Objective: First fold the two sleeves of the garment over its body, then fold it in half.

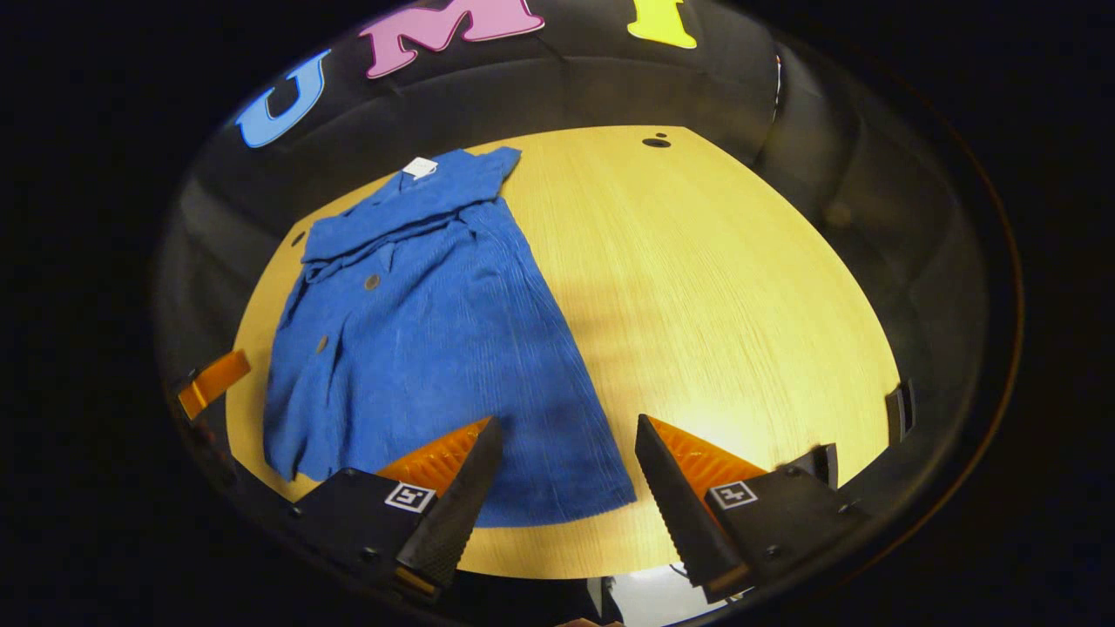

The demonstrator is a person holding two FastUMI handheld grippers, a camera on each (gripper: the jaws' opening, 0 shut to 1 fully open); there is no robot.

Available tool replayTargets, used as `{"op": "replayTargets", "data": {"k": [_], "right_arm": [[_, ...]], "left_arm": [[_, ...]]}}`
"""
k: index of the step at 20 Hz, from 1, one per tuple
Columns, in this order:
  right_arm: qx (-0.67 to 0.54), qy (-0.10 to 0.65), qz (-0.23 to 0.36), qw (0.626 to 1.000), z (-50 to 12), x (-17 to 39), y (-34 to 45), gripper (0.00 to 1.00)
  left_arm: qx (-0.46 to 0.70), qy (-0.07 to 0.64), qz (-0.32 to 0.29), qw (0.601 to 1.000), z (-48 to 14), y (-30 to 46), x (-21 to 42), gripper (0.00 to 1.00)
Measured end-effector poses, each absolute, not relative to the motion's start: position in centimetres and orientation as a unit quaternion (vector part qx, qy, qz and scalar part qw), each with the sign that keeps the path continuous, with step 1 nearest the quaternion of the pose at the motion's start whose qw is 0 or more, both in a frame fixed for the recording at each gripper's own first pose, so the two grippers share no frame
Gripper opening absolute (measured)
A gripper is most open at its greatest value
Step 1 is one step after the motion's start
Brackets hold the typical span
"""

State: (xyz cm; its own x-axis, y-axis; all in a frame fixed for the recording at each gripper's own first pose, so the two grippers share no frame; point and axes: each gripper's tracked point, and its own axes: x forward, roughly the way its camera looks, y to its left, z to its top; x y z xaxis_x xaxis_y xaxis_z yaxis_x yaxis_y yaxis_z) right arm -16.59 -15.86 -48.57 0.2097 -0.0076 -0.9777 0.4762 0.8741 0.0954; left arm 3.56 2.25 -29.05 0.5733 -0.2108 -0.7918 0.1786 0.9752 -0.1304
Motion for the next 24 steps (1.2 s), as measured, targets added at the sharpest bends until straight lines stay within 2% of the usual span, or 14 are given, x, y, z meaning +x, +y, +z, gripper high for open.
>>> {"op": "replayTargets", "data": {"k": [3,6,7,12,13,14,15,16,17,18,19,20,22,24], "right_arm": [[0.177,0.632,-0.136,0.743,-49.8,-17.4,-14.7,0.99],[0.205,0.646,-0.138,0.723,-50.8,-17.5,-13.0,0.99],[0.193,0.645,-0.142,0.726,-50.8,-17.4,-13.2,0.99],[0.184,0.648,-0.14,0.726,-50.7,-17.4,-13.1,0.98],[0.184,0.653,-0.139,0.721,-50.8,-17.5,-13.0,0.86],[0.185,0.653,-0.138,0.722,-50.7,-17.3,-13.1,0.97],[0.186,0.653,-0.134,0.722,-50.8,-17.0,-12.7,0.92],[0.186,0.651,-0.131,0.724,-50.7,-16.8,-12.1,0.75],[0.191,0.647,-0.128,0.727,-50.8,-16.4,-11.7,0.55],[0.188,0.642,-0.127,0.732,-50.7,-16.1,-11.4,0.34],[0.193,0.635,-0.106,0.74,-50.7,-15.5,-10.6,0.13],[0.199,0.633,-0.082,0.743,-50.6,-15.0,-9.6,0.13],[0.225,0.63,-0.077,0.739,-50.7,-14.2,-9.2,0.02],[0.25,0.625,-0.059,0.737,-50.5,-13.1,-8.4,0.02]], "left_arm": [[-0.008,0.497,-0.066,0.865,-32.8,6.3,0.4,0.84],[-0.024,0.532,-0.047,0.845,-35.3,7.1,-1.7,0.84],[-0.029,0.543,-0.041,0.838,-36.1,7.2,-2.4,0.84],[-0.007,0.533,-0.045,0.845,-35.9,5.6,-2.2,0.83],[-0.001,0.532,-0.05,0.845,-36.0,5.0,-2.2,0.83],[0.0,0.53,-0.056,0.846,-36.1,4.2,-2.1,0.8],[0.003,0.528,-0.058,0.847,-36.1,3.2,-2.0,0.77],[0.002,0.528,-0.058,0.847,-36.1,2.5,-1.9,0.68],[0.002,0.528,-0.057,0.847,-36.0,2.0,-1.9,0.42],[-0.001,0.525,-0.058,0.849,-35.8,1.5,-2.0,0.31],[-0.008,0.524,-0.052,0.85,-36.1,1.0,-1.9,0.16],[-0.015,0.521,-0.057,0.852,-35.9,0.3,-1.9,0.04],[-0.044,0.523,-0.086,0.847,-35.5,-1.1,-2.0,0.0],[-0.074,0.532,-0.127,0.834,-35.3,-2.9,-1.9,0.0]]}}
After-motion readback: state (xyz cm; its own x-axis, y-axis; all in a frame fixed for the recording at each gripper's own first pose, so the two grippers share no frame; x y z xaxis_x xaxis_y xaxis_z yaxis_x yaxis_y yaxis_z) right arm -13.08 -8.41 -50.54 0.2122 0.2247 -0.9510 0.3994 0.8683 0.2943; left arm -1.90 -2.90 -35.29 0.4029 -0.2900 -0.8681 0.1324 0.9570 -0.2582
